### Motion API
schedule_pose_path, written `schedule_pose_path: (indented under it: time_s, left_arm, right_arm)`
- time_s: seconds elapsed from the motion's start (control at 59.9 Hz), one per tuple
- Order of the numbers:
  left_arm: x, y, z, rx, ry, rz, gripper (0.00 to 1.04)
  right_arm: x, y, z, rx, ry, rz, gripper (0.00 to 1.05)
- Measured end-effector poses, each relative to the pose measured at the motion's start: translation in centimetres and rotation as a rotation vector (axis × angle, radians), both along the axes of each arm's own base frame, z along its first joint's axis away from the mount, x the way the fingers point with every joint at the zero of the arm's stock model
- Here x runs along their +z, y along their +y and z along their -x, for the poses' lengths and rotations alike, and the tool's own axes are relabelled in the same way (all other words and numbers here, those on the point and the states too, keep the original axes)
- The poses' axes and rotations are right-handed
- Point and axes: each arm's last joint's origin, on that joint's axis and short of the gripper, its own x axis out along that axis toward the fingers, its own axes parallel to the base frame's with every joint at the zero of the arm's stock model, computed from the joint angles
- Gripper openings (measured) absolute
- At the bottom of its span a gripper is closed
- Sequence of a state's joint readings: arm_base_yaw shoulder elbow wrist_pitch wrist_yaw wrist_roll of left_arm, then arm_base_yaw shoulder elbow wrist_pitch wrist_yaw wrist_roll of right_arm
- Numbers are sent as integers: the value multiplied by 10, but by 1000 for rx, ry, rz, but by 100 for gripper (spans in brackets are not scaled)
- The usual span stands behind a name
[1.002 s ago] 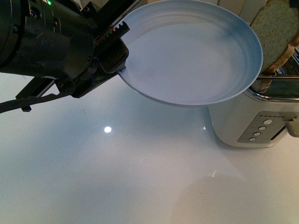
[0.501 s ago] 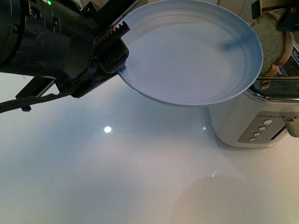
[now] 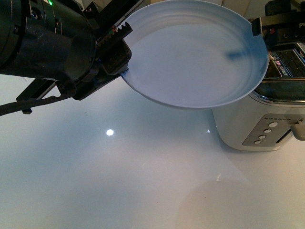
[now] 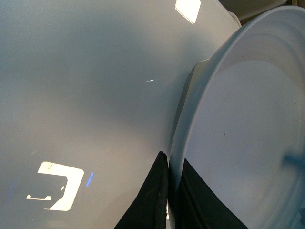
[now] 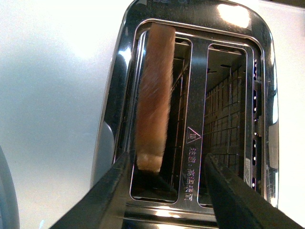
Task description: Left arm holds plate, right arm toasts bread
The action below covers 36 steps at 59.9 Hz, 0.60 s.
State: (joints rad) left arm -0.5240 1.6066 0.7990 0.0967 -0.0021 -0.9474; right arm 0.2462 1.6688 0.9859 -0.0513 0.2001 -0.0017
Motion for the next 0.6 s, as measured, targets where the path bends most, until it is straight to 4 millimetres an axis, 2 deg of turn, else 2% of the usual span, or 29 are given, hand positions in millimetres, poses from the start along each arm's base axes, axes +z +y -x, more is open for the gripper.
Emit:
schedule_pose_path:
  time_s: [0.2,0.418,0.601]
  left_arm:
    - [0,0,0,-2,-1,-1,3]
    - [0,-1,1,-8,-1,-2,3]
    - [0,-2,1,-10,-2,-3,3]
  right_arm:
    - [10,-7,7,-31,-52,-47,97]
    - [33,-23,31,-97,-186,-90,96]
    - [50,-33,60,-144,-320,-93,96]
